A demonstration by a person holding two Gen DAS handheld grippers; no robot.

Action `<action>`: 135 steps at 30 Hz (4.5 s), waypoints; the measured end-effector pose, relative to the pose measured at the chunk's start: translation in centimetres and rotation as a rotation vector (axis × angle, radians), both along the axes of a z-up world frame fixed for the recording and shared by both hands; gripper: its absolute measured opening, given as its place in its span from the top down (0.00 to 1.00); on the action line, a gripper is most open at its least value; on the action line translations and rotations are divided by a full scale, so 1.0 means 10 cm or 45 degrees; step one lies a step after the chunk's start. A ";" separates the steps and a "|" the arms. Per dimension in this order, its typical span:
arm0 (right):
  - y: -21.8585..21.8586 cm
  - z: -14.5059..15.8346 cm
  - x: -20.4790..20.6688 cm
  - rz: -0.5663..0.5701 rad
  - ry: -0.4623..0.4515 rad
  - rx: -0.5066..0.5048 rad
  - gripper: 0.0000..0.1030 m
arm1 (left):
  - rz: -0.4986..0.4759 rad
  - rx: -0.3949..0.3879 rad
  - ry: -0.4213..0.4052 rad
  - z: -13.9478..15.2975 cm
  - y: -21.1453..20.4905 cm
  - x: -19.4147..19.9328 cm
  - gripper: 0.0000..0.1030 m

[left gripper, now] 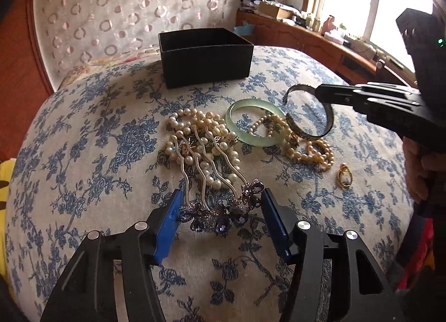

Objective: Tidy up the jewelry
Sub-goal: 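Grasp the purple crystal hairpins with the left gripper while the right holds the bangle, then lower the hairpins into the black box with the left gripper while the right releases the bangle there, then move both open grippers back over the remaining pearls and jade bangle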

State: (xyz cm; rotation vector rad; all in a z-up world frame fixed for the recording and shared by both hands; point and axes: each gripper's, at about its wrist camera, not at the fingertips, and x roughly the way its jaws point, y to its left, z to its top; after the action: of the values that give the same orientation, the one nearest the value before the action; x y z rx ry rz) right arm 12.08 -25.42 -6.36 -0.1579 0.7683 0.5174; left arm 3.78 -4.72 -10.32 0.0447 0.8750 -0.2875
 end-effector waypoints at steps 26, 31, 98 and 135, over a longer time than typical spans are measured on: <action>0.03 0.00 0.01 0.010 -0.004 0.006 0.94 | -0.007 -0.055 -0.163 0.34 0.09 -0.16 0.50; 0.03 0.00 0.01 0.009 -0.004 0.007 0.94 | -0.012 -0.059 -0.191 0.40 0.10 -0.17 0.50; 0.47 0.45 1.67 0.149 -0.060 0.038 0.94 | 0.062 0.044 -0.229 0.70 0.30 1.89 0.36; -0.02 -0.10 0.16 0.104 0.074 0.005 0.90 | 0.055 0.032 -0.165 0.39 0.29 0.28 0.30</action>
State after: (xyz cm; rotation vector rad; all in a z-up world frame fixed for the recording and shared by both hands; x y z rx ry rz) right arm 13.72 -25.67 -7.35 -0.1719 0.8200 0.6031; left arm 6.61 -1.87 -6.37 0.0666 0.7497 -0.2307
